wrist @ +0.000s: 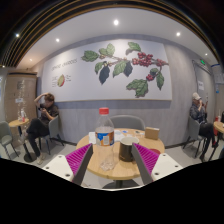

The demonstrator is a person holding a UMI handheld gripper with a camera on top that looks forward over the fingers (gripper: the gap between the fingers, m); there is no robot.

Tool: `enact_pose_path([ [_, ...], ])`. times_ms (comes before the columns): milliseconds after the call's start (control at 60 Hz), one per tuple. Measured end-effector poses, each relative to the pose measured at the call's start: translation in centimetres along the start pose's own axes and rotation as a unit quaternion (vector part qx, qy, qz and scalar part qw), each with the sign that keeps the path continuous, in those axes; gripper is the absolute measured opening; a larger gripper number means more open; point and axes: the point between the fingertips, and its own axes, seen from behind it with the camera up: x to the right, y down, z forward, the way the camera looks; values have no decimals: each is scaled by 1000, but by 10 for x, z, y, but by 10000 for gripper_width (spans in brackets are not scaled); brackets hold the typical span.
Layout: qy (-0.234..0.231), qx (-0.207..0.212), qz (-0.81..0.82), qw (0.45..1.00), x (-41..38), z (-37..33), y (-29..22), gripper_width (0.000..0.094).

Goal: Pour water

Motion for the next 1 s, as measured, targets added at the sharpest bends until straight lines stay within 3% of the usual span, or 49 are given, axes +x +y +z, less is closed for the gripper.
enact_pose_path([
  [167, 7, 0, -26, 1000, -25, 65, 4, 839],
  [317, 62, 7, -56, 996, -19, 119, 1, 862],
  [433, 73, 22, -34, 997, -16, 149, -7, 857],
  [483, 67, 28, -23, 997, -18, 151, -6, 749],
  [517, 70, 29, -14, 997, -17, 154, -4, 517],
  [550, 78, 39, -2, 996, -17, 158, -7, 515],
  [667, 83, 66, 7, 994, -16, 149, -10, 350],
  [767, 96, 76, 24, 992, -18, 151, -9, 312],
  [900, 56, 89, 153, 983, -26, 160, -21, 312],
  [1000, 15, 93, 340, 936, -41, 176, -18, 312],
])
